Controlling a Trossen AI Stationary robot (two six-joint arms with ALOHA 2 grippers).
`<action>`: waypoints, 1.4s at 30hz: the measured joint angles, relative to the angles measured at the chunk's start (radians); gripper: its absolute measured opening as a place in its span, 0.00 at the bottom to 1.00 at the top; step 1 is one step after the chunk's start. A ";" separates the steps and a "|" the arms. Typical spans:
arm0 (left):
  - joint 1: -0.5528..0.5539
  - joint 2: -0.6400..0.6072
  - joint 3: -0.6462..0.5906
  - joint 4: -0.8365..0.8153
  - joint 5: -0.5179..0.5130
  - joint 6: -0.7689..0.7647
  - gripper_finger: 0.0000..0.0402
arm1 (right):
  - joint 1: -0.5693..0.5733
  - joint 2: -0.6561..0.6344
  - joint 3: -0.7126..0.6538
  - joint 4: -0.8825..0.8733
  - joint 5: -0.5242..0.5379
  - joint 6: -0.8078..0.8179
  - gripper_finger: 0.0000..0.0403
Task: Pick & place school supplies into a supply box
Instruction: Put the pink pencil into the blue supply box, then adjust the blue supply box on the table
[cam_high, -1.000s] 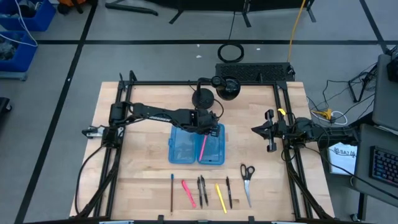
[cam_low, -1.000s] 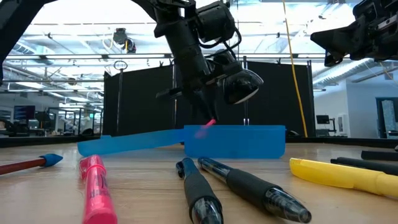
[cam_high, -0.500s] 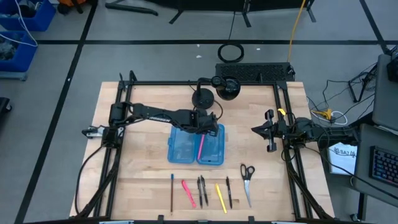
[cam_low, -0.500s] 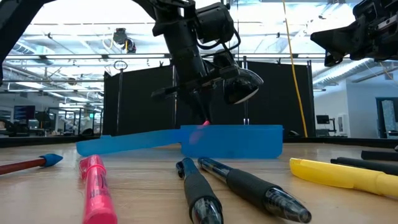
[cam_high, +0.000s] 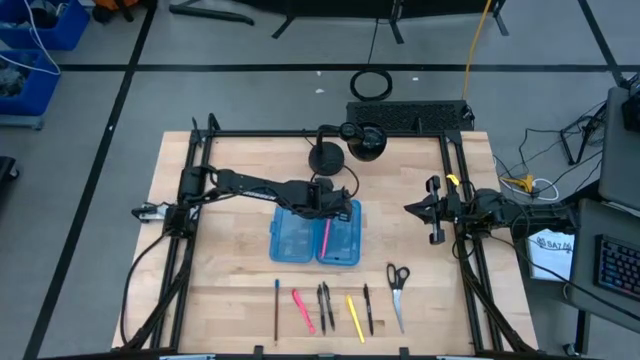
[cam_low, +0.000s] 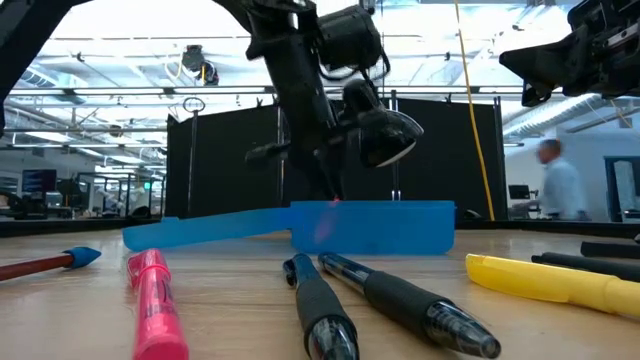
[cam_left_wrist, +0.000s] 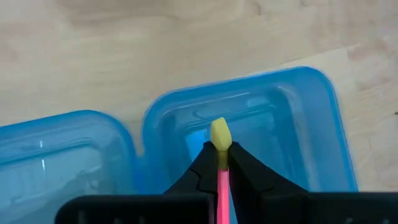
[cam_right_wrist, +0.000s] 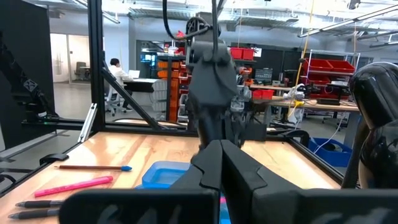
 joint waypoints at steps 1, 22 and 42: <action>-0.003 0.015 -0.001 0.001 0.006 -0.002 0.05 | 0.000 0.000 0.000 0.000 -0.001 0.000 0.00; -0.019 0.072 0.000 0.018 0.036 0.005 0.20 | 0.001 0.013 0.000 -0.004 -0.007 0.001 0.00; -0.106 -0.260 0.001 0.022 -0.034 0.615 0.39 | 0.001 0.022 0.000 -0.024 -0.009 0.001 0.00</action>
